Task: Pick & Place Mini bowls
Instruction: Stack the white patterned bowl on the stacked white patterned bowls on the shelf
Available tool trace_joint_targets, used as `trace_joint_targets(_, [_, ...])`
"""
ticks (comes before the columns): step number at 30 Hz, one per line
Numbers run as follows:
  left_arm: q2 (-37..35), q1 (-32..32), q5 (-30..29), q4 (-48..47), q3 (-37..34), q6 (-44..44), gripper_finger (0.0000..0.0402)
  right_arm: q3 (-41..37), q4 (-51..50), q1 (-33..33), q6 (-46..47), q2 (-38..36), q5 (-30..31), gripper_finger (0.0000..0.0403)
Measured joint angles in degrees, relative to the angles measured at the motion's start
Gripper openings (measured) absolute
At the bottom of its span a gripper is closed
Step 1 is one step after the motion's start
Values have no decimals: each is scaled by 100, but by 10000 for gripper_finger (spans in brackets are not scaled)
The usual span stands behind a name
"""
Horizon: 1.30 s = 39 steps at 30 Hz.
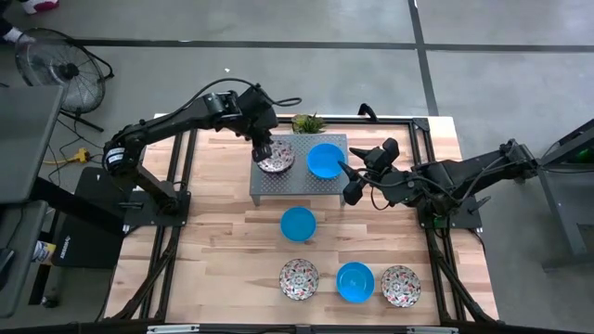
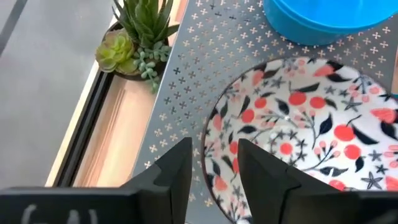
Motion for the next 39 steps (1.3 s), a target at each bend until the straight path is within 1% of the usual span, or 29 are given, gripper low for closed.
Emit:
trace_joint_targets(4, [0,0,-25,79,66,96,129,0,0,0,0,0,-23,210])
trace_joint_targets(9, [0,0,-233,43,459,376,129,0,0,0,0,0,-37,210])
trace_joint_targets(12, [0,-6,-225,43,660,597,129,0,-49,0,1,0,-36,210])
trace_joint_targets(17, [-6,-117,-319,26,708,827,129,0,-258,5,157,0,-89,210])
trace_joint_targets(21, [-31,-210,-315,-165,715,845,129,0,-373,7,296,0,-188,210])
trace_joint_targets(23, [-31,-303,-330,-397,715,819,129,0,-396,6,314,0,-178,210])
trace_joint_targets(28, [-31,-734,-655,-878,713,523,129,0,-442,0,671,0,-125,210])
trace_joint_targets(32, [-57,-1129,-711,-918,712,333,129,0,-647,0,887,0,-214,210])
trace_joint_targets(36, [-264,-1483,-961,-954,715,140,129,0,-993,0,1228,-35,-370,210])
trace_joint_targets(39, [-413,-1741,-1022,-1083,710,-85,129,0,-1180,0,1427,-98,-492,210])
